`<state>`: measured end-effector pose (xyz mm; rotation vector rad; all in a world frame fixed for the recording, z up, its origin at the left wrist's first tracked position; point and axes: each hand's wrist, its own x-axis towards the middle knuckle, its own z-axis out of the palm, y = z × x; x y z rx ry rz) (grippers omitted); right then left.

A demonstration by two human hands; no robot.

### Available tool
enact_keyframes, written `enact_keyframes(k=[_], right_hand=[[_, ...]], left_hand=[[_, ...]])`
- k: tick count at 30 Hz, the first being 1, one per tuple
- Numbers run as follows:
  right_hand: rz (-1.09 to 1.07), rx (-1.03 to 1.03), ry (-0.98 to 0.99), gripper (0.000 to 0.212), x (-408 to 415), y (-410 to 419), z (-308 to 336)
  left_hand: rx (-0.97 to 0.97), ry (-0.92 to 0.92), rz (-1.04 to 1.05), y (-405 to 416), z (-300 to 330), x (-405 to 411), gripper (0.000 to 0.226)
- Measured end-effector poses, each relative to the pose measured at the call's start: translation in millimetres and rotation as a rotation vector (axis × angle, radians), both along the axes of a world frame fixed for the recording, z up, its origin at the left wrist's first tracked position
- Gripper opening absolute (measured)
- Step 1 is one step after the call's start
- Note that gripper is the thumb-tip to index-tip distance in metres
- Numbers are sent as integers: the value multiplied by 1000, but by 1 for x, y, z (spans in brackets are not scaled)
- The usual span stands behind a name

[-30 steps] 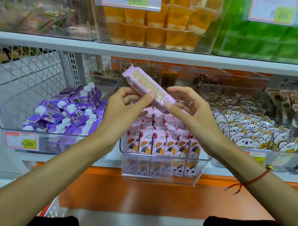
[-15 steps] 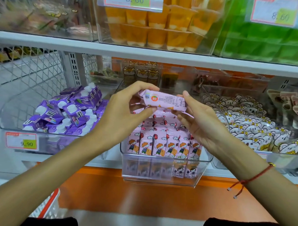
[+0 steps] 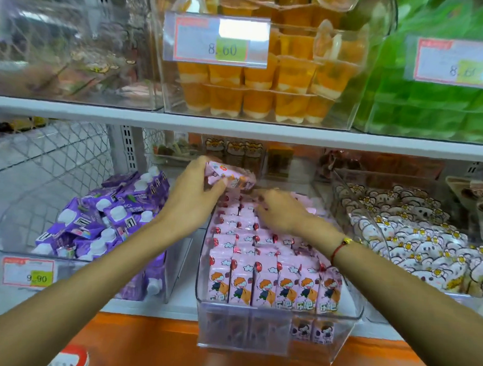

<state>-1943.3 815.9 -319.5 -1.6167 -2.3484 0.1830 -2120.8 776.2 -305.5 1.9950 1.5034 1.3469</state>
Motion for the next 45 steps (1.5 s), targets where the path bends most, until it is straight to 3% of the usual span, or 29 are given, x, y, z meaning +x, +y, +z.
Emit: enact_keyframes(k=[8, 16, 23, 33, 36, 39, 41, 45], right_hand=[[-37, -98, -264, 50, -10, 38, -12], [-41, -140, -236, 46, -6, 20, -10], [-68, -158, -254, 48, -8, 14, -9], [-12, -134, -168, 50, 4, -28, -6], [29, -112, -123, 53, 15, -54, -15], [59, -68, -116, 55, 21, -66, -17], [67, -18, -113, 54, 21, -70, -18], [70, 137, -121, 51, 22, -79, -21]], left_hand=[[-57, 134, -8, 36, 3, 4, 29], [-72, 276, -12, 50, 5, 4, 49], [3, 525, -27, 54, 10, 6, 33], [-117, 556, 43, 89, 15, 32, 49], [-157, 536, 38, 92, 7, 37, 40], [-205, 751, -39, 92, 1, 39, 21], [-234, 895, -94, 92, 0, 38, 28], [-175, 1014, -129, 95, 3, 36, 33]])
